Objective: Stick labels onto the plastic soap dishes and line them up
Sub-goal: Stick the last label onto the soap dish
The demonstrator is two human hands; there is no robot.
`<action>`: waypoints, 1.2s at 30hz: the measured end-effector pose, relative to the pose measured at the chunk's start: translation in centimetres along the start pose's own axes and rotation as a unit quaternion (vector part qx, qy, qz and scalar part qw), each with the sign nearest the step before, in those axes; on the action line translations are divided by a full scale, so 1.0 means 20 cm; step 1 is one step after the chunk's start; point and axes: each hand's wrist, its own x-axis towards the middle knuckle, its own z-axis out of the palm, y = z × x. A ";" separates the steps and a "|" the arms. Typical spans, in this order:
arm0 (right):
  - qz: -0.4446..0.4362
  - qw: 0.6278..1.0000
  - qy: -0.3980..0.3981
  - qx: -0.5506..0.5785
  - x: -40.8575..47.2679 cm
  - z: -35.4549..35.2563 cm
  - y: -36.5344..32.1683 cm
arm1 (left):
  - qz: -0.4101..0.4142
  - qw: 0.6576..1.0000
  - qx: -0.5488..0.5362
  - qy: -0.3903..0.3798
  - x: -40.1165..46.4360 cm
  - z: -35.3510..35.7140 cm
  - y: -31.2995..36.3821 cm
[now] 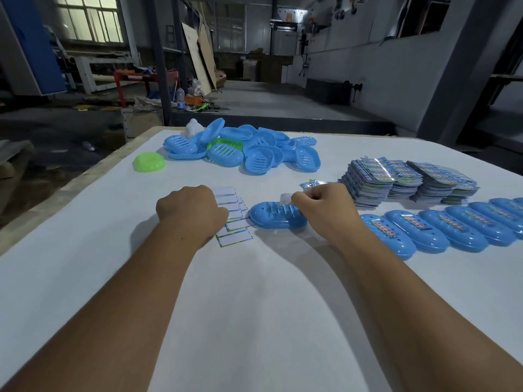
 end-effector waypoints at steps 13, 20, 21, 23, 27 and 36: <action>-0.045 0.998 0.030 -0.013 -0.01 0.02 -0.02 | 0.117 0.843 -0.522 -0.049 -0.10 -0.02 0.24; -0.034 0.999 0.023 0.006 -0.01 0.03 -0.02 | 0.121 0.836 -0.530 -0.070 -0.12 -0.01 0.26; -0.035 0.999 0.023 0.003 -0.01 0.03 -0.02 | 0.122 0.836 -0.530 -0.071 -0.12 -0.01 0.26; -0.041 0.999 0.024 0.000 -0.01 0.03 -0.02 | 0.121 0.836 -0.531 -0.071 -0.13 0.00 0.27; -0.044 0.999 0.021 0.003 -0.01 0.02 -0.02 | 0.121 0.835 -0.533 -0.066 -0.13 0.01 0.28; -0.072 0.997 -0.014 0.022 -0.03 0.03 -0.05 | 0.083 0.810 -0.579 -0.047 -0.11 0.02 0.25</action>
